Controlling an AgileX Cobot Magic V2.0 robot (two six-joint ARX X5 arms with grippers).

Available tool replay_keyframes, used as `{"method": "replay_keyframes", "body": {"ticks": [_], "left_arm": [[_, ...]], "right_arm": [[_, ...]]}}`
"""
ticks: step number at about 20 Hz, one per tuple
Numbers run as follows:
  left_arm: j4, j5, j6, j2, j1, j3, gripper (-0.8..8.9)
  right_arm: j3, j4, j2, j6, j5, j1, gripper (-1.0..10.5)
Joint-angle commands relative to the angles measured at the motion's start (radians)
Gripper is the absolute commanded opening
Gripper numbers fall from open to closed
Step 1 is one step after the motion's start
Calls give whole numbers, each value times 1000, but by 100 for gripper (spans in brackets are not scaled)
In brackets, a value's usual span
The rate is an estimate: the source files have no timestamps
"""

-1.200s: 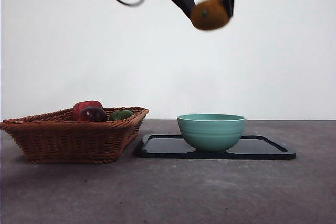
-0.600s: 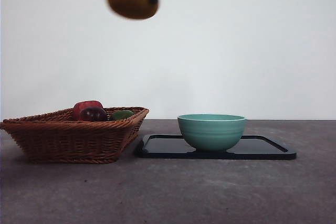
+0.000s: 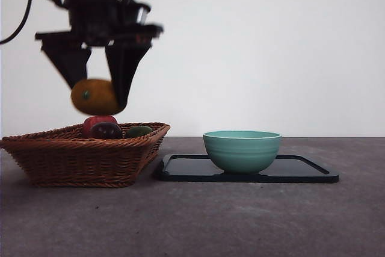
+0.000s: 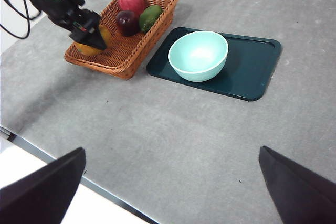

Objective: Pick up the wifruite, put it on the bowl, pick up the plate, put it on desk

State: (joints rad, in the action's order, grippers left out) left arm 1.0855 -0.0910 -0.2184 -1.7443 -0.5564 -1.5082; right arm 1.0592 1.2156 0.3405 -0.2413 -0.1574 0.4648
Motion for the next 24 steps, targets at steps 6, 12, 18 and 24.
{"method": "replay_keyframes", "body": {"ticks": [6, 12, 18, 24], "left_arm": [[-245, -3, -106, -9, 120, 132, 271], [-293, 10, -109, -30, 146, 135, 271], [-320, 39, -111, -122, 139, 135, 271], [-324, 39, -107, -142, 139, 135, 275]], "right_arm": [[9, -11, 2, -13, 0, 6, 550], [9, -11, 2, -13, 0, 6, 550], [9, -12, 2, -13, 0, 6, 550], [9, -20, 2, -13, 0, 6, 550]]}}
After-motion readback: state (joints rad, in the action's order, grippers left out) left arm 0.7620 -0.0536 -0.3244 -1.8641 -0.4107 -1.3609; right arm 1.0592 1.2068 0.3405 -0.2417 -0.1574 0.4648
